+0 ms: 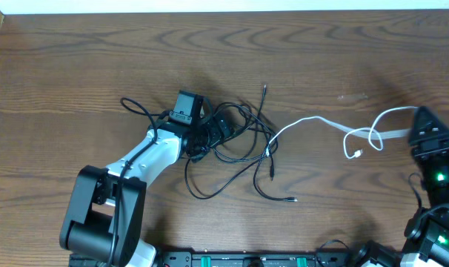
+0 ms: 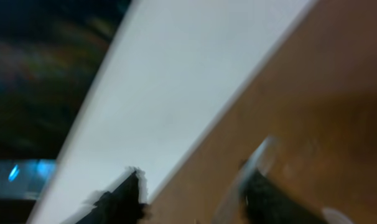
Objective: Untangle cables
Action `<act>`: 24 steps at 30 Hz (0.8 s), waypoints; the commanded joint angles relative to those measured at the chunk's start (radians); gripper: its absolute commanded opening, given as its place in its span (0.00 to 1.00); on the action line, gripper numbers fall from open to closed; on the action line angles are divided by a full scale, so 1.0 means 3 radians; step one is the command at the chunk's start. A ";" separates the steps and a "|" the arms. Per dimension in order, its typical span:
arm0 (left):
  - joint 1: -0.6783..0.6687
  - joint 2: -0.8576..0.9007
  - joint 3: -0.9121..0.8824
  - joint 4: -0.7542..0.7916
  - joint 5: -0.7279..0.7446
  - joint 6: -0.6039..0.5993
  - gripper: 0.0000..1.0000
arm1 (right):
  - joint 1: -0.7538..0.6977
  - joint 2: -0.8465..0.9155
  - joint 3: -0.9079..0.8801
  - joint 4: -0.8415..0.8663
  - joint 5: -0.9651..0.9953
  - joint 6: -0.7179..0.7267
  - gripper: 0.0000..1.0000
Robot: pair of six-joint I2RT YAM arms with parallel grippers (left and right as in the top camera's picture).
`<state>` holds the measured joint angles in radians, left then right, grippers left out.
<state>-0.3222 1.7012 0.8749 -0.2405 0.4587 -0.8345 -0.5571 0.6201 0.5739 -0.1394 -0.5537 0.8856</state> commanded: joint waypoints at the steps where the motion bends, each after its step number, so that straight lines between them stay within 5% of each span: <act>1: -0.0038 0.0243 -0.0179 -0.0042 0.0532 -0.0014 0.97 | 0.0058 0.0006 0.0019 -0.0291 0.0018 -0.0337 0.72; 7: -0.0188 0.0243 -0.0179 -0.0038 0.1194 -0.0547 0.97 | 0.0066 0.0032 0.0019 -0.0769 0.0187 -0.0493 0.99; 14: -0.0710 0.0243 -0.0179 0.0249 0.1155 -0.1387 0.97 | 0.0230 0.0097 0.0019 -0.0978 0.0223 -0.0519 0.99; 18: -0.1006 0.0243 -0.0179 0.0573 0.0603 -0.1565 0.97 | 0.0355 0.0134 0.0019 -0.1077 0.0231 -0.0669 0.99; 20: -0.1132 0.0243 -0.0179 0.0633 0.0137 -0.1564 0.87 | 0.0420 0.0186 0.0019 -0.1113 0.0230 -0.0718 0.99; 21: -0.1176 0.0243 -0.0179 0.0633 -0.0080 -0.1563 0.73 | 0.0450 0.0214 0.0019 -0.1137 0.0230 -0.0718 0.99; 22: -0.1232 0.0243 -0.0179 0.0622 -0.0404 -0.1559 0.48 | 0.0498 0.0258 0.0019 -0.1176 0.0226 -0.0718 0.99; 24: -0.1269 0.0243 -0.0179 0.0594 -0.0687 -0.1504 0.26 | 0.0566 0.0308 0.0019 -0.1230 0.0209 -0.0787 0.99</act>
<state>-0.6872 1.7638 0.8326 -0.0498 0.5137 -1.2774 -0.4168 0.6926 0.5739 -0.4942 -0.4938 0.6983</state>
